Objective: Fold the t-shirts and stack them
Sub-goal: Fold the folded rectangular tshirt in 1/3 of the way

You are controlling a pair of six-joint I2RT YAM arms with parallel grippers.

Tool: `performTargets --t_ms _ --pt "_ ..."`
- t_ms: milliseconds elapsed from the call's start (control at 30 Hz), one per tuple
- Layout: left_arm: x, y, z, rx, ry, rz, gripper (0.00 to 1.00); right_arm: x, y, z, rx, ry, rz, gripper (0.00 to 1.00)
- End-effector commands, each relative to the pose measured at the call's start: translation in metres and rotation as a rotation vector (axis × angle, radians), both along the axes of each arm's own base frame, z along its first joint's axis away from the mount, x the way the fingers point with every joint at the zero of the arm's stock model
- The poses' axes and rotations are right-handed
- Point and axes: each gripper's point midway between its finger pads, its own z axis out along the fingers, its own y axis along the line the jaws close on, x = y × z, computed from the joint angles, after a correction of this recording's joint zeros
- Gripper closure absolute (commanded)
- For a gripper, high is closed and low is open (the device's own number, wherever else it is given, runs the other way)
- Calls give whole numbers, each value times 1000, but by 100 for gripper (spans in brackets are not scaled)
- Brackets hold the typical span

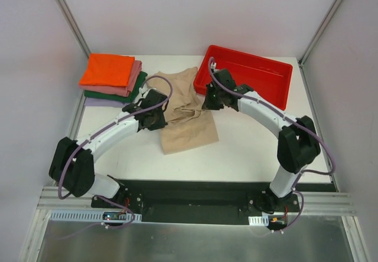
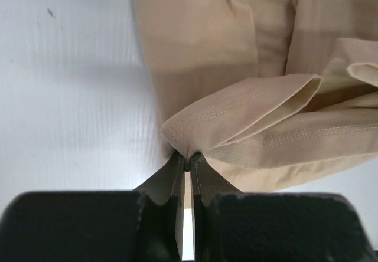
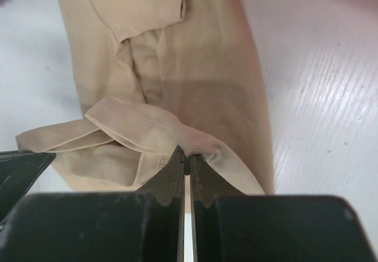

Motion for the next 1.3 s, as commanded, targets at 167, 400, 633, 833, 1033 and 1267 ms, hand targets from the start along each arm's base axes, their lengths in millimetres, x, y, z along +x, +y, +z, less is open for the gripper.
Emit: performTargets --t_ms 167,400,633,833,1033,1267 --pt "46 3 -7 -8 17 -7 100 47 12 -3 1 -31 -1 95" --pt "62 18 -29 8 69 33 100 67 15 -21 4 -2 4 94" --pt "70 17 -45 -18 120 35 96 76 16 -47 -17 52 22 85" --pt "74 16 -36 -38 102 30 48 76 13 -39 -41 71 35 57" --pt "57 21 -7 -88 37 59 1 50 7 -7 -39 23 55 25" --pt "9 43 5 -145 -26 168 1 -1 12 0 -17 18 177 4"
